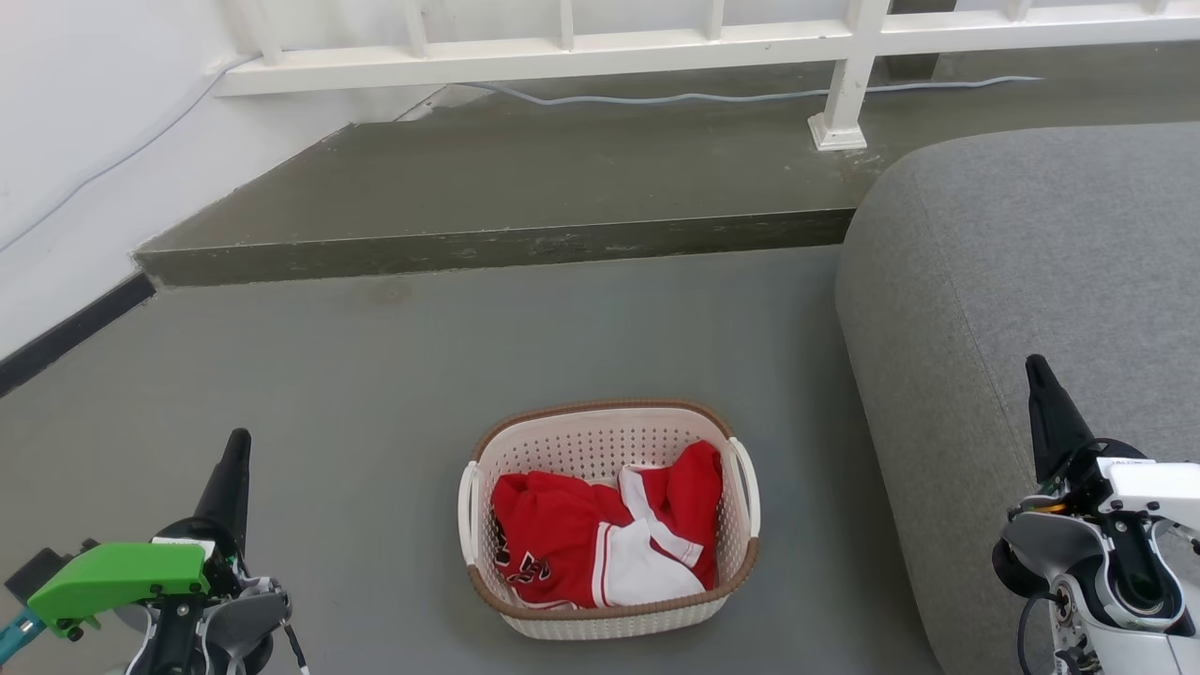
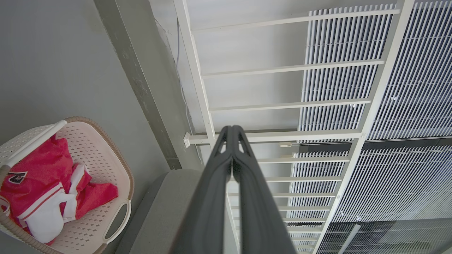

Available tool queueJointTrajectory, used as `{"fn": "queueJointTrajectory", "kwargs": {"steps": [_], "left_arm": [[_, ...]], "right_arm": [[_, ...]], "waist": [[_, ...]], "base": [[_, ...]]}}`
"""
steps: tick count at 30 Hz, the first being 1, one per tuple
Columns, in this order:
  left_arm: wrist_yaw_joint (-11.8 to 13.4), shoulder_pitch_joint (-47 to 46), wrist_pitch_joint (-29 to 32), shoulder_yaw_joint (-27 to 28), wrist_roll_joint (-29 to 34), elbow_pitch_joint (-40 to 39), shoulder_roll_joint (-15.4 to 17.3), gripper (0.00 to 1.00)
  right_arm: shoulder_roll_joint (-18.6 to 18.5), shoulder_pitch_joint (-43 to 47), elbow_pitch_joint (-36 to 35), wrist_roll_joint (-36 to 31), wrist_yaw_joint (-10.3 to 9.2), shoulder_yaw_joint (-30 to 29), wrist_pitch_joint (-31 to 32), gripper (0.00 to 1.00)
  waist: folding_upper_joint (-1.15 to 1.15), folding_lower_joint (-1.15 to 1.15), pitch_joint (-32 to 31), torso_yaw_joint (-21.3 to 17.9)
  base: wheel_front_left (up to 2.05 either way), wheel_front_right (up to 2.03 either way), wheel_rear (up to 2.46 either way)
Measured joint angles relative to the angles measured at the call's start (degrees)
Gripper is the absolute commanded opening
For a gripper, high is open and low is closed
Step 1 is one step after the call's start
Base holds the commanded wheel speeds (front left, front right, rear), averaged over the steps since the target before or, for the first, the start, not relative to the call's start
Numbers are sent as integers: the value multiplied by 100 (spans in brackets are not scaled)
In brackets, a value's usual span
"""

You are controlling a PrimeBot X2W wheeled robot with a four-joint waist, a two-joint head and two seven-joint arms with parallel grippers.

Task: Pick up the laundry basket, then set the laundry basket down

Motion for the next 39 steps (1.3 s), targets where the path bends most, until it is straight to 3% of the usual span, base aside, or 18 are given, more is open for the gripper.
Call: {"fn": "queueJointTrajectory", "kwargs": {"steps": [25,26,39], "left_arm": [[1,1,-1,-3,0,24,-2,0],[5,8,-2,-8,0,82,-20,100],[5,176,-103,-116,10,220,-125,100]], "right_arm": [[5,2,27,-1,-7,0,0,0],[26,16,82,-7,-9,1,0,100],[134,247,174,-77,-10,80,-76,100]], "waist": [[0,0,0,0],[0,0,0,0],[0,0,13,4]], "base": [[0,0,0],[0,0,0],[0,0,0]]}}
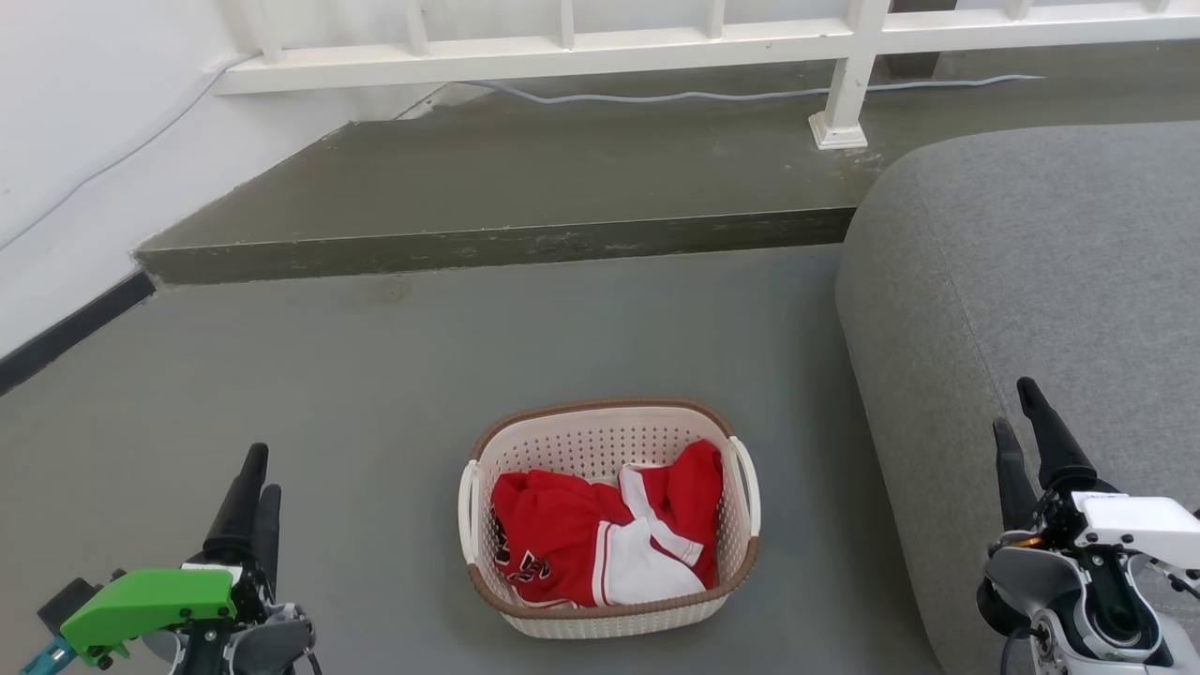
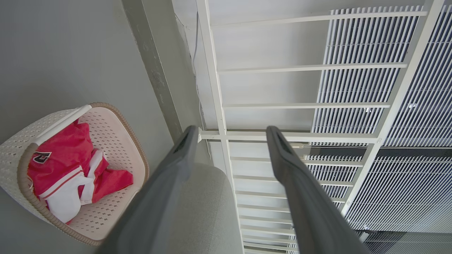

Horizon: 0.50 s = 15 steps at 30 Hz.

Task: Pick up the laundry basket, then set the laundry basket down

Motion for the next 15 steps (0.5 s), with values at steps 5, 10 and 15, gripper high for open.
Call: {"fn": "queueJointTrajectory", "kwargs": {"steps": [5,10,15], "left_arm": [[0,0,-83,-71,65,-55,2,100],[0,-1,-204,-176,263,-141,10,100],[0,-1,-315,-280,450,-189,42,100]], "right_arm": [[-5,0,-90,-102,0,89,-59,100],[-24,-2,-186,-261,0,170,-190,100],[-92,-14,-268,-506,0,275,-312,100]], "waist": [[0,0,10,1],[0,0,21,-1],[0,0,30,-6]], "base": [[0,0,0],[0,0,0],[0,0,0]]}}
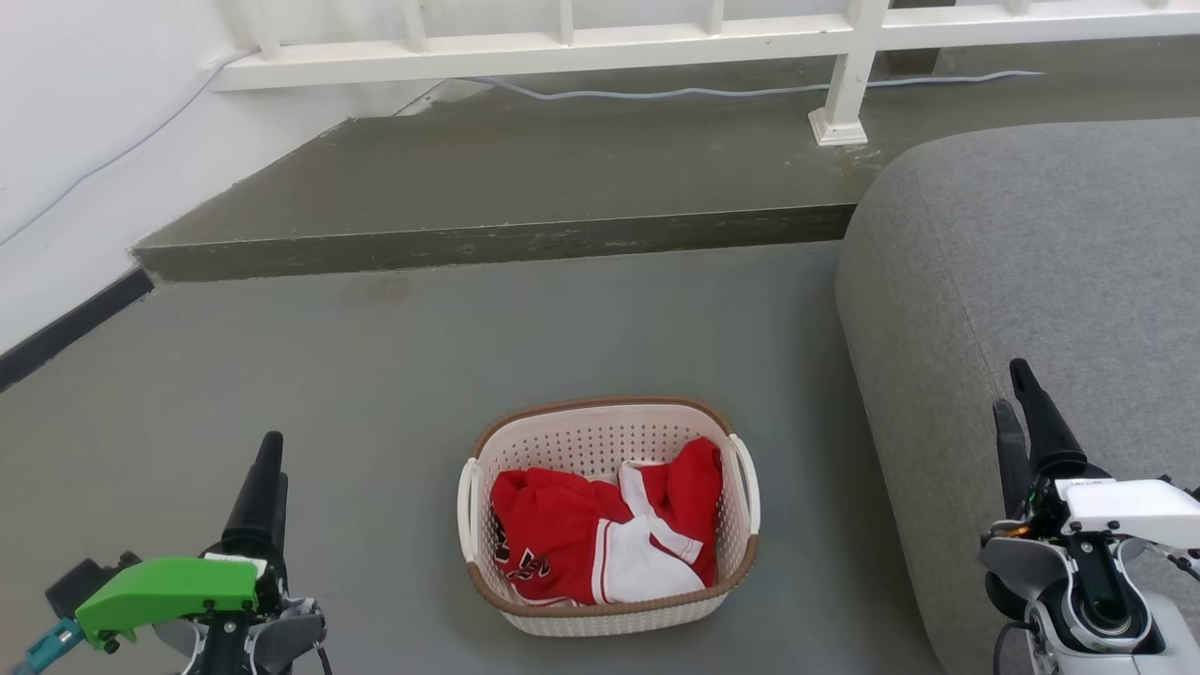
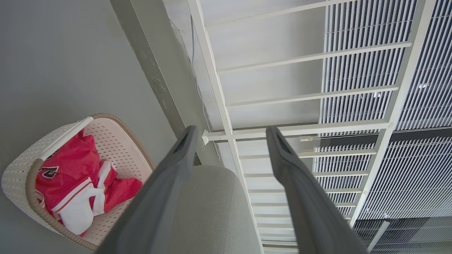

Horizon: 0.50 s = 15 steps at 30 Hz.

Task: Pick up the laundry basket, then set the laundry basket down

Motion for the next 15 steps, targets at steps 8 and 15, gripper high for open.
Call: {"fn": "queueJointTrajectory", "kwargs": {"steps": [8,15], "left_arm": [[0,-2,-143,-212,508,-30,152,100],[0,-7,-278,-361,1092,-34,226,100]], "right_arm": [[-164,-1,-63,-523,1,214,-152,100],[-256,-2,-107,-1039,1,433,-283,100]], "waist": [[0,0,5,-11],[0,0,6,-18]], "base": [[0,0,0],[0,0,0]]}}
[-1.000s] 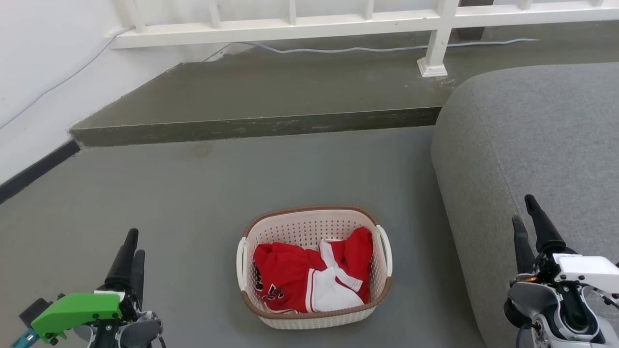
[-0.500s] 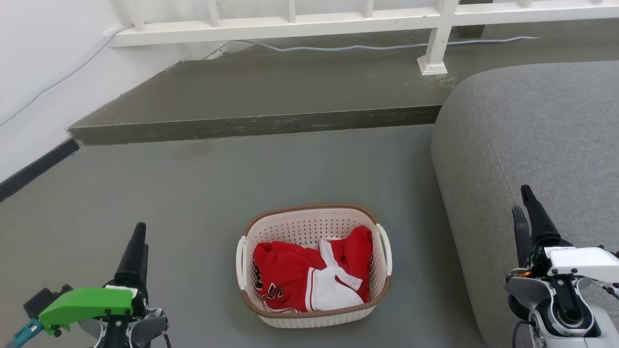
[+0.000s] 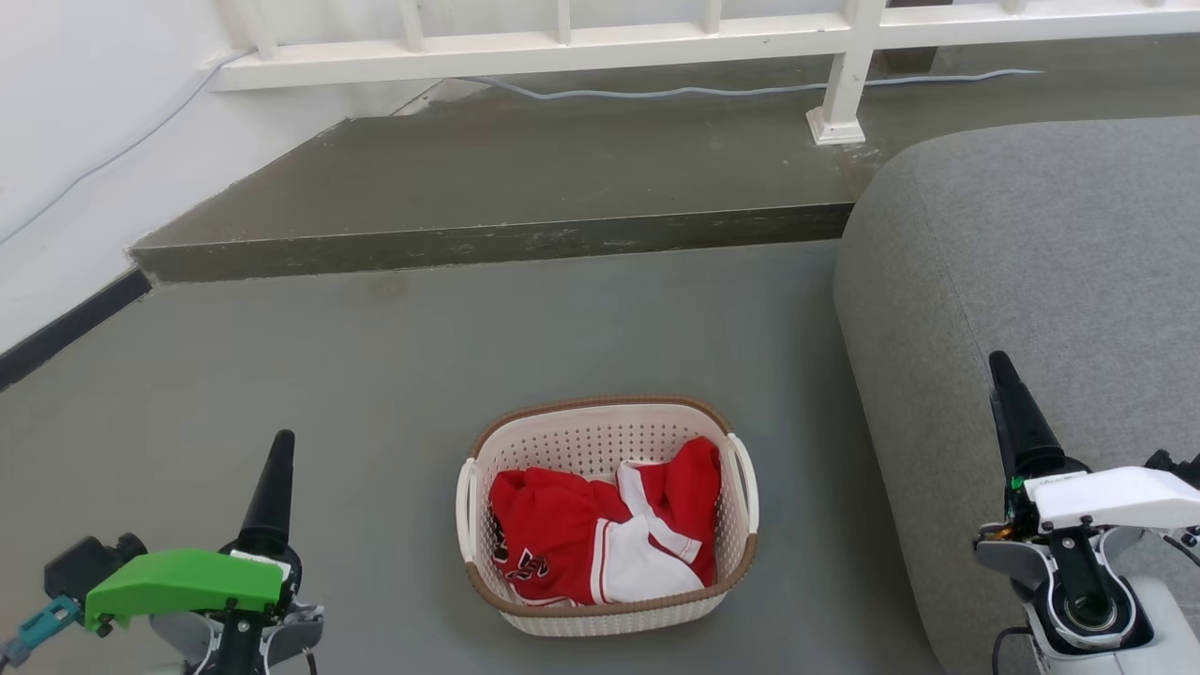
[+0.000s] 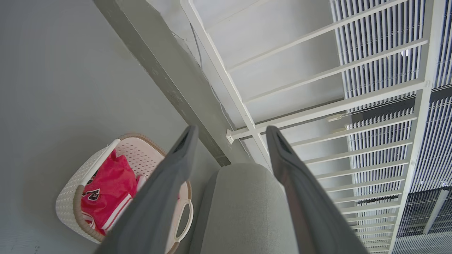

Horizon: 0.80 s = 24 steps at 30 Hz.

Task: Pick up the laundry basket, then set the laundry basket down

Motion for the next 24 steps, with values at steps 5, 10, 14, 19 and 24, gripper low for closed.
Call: {"fn": "queueJointTrajectory", "kwargs": {"steps": [5,10,14,19,24], "left_arm": [[0,-14,-88,48,483,-46,32,100],[2,-20,-155,41,998,-159,34,100],[21,-27,-246,2,1394,-218,32,100],[76,-51,-323,-113,1972,-322,34,100],[144,-70,-424,-171,2468,-401,22,100]], "right_arm": [[-62,0,-10,-387,1,31,-77,100],[-90,-4,-65,-922,1,42,-163,100],[-127,-15,-113,-1385,-3,110,-221,100],[-211,-31,-192,-1983,-96,209,-331,100],[-207,-51,-274,-2424,-164,281,-412,100]], "waist": [[0,0,3,-5],[0,0,8,-14],[0,0,13,-20],[0,0,18,-26],[0,0,25,-31]], "base": [[0,0,0],[0,0,0],[0,0,0],[0,0,0],[0,0,0]]}}
